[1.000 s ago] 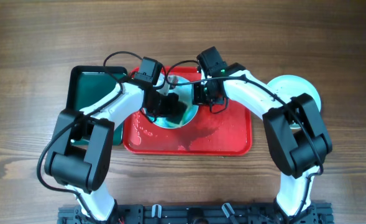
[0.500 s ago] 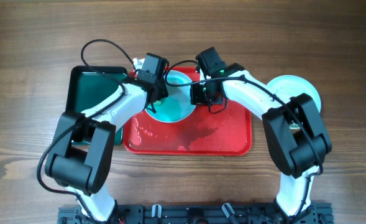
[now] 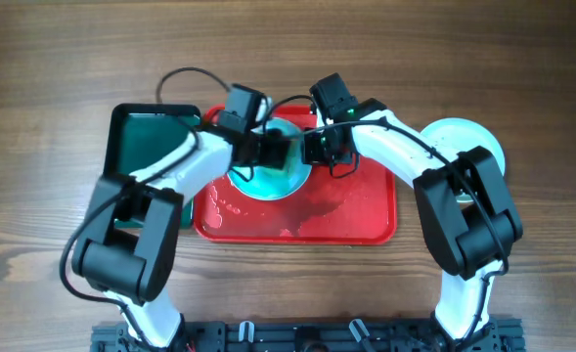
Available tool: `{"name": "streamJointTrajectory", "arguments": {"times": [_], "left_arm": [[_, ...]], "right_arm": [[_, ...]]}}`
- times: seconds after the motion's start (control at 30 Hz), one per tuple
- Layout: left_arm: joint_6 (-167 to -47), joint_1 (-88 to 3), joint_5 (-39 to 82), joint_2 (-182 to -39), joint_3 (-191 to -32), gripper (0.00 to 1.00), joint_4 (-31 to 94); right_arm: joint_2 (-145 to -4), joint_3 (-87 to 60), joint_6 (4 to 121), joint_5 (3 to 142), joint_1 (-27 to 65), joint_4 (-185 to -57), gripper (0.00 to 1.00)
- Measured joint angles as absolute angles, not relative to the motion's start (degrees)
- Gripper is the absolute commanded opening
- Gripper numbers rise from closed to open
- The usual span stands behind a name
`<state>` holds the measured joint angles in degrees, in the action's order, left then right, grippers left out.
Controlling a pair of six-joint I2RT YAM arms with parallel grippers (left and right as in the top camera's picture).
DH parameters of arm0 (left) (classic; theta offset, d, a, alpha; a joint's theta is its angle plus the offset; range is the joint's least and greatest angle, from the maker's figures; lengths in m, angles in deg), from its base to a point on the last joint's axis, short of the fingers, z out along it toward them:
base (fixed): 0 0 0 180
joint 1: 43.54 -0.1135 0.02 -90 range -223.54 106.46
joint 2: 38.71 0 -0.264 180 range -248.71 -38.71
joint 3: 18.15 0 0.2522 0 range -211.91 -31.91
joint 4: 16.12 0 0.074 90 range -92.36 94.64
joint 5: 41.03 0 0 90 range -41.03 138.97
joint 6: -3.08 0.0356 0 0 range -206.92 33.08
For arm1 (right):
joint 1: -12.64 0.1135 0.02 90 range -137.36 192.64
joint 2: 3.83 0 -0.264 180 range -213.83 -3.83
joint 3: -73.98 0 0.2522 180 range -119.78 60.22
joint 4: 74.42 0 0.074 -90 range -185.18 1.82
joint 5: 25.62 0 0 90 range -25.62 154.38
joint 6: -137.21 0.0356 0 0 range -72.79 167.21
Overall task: Clean dirty plates on tray and stack at the side
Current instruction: 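Hold the plate with the right gripper and scrub it with the sponge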
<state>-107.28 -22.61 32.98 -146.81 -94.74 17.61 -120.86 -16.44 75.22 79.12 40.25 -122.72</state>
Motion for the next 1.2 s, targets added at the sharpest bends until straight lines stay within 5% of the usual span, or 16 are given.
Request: {"name": "streamJointTrajectory", "arguments": {"times": [0.27, 0.37, 0.47, 0.63, 0.9, 1.13, 1.2], "left_arm": [[-114.3, -27.8, 49.1, -143.8, -95.0, 0.04, 28.8], [-111.0, -27.0, 44.2, -143.5, -95.3, 0.04, 34.0], [-100.7, -24.6, 25.4, -143.6, -94.8, 0.04, 37.2], [-97.1, -22.8, 14.7, -143.7, -94.4, 0.04, 27.4], [-112.8, -26.2, 42.4, -143.7, -94.5, 0.04, 21.0], [-114.8, -29.0, 48.7, -135.2, -104.4, 0.04, 39.4], [-114.8, -29.4, 49.2, -130.8, -106.5, 0.04, 39.7]], "right_arm": [[-120.9, -16.4, 75.0, 80.0, 41.1, -122.3, 0.05], [-120.9, -16.4, 74.3, 80.1, 41.1, -122.9, 0.04], [-120.9, -16.4, 74.0, 80.0, 40.8, -122.9, 0.04], [-120.9, -16.4, 74.0, 80.0, 40.8, -122.9, 0.04], [-120.9, -16.4, 74.0, 79.8, 40.8, -122.9, 0.04], [-121.1, -16.4, 76.1, 79.8, 40.8, -122.8, 0.13], [-121.1, -16.4, 77.3, 79.8, 40.8, -122.8, 0.04]]}}
